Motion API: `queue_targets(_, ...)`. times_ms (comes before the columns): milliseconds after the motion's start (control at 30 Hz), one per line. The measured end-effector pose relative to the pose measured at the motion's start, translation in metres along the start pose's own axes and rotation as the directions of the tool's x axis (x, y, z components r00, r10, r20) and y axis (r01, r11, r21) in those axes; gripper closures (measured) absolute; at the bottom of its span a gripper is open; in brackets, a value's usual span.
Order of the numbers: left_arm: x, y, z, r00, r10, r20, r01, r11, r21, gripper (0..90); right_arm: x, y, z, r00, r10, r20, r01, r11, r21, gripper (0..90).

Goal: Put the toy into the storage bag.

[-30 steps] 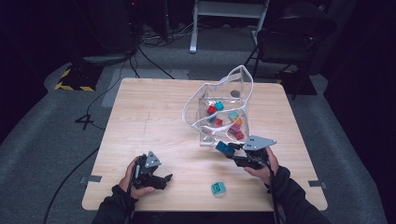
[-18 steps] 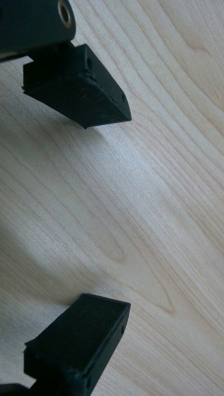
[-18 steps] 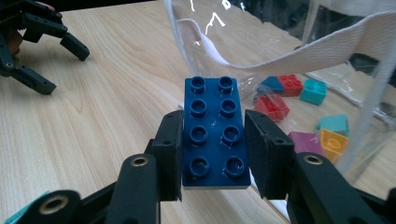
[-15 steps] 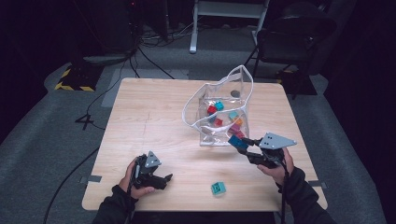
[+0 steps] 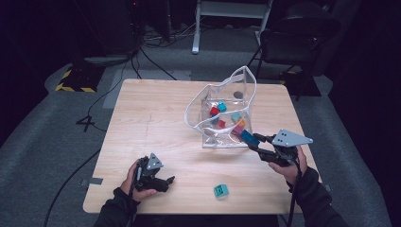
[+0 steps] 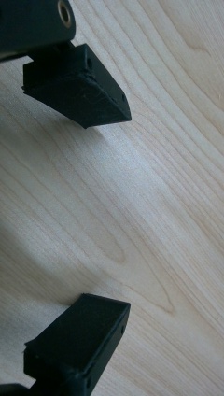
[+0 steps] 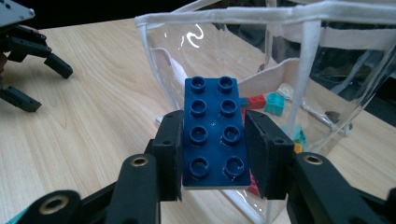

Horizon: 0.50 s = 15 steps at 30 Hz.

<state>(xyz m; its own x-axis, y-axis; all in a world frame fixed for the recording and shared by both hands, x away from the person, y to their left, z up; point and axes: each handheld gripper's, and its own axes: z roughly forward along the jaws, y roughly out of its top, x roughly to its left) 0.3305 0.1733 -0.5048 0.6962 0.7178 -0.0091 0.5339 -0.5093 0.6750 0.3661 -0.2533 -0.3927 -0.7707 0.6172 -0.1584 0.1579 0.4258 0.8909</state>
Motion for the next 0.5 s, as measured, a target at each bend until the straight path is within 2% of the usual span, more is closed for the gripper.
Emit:
queue_targets(367, 0.0, 0.0, 0.0, 1.0, -0.003, 0.002, 0.003, 1.0, -0.001, 9.6, 0.001, 0.019, -0.007, 0.9992, -0.032, 0.024, 0.033, 0.999, -0.032, 59.8)
queue_targets(500, 0.0, 0.0, 0.0, 1.0, -0.003, 0.002, 0.003, 1.0, -0.001, 9.6, 0.001, 0.024, -0.009, 0.9992, -0.03, 0.028, 0.032, 0.9985, -0.045, 59.7)
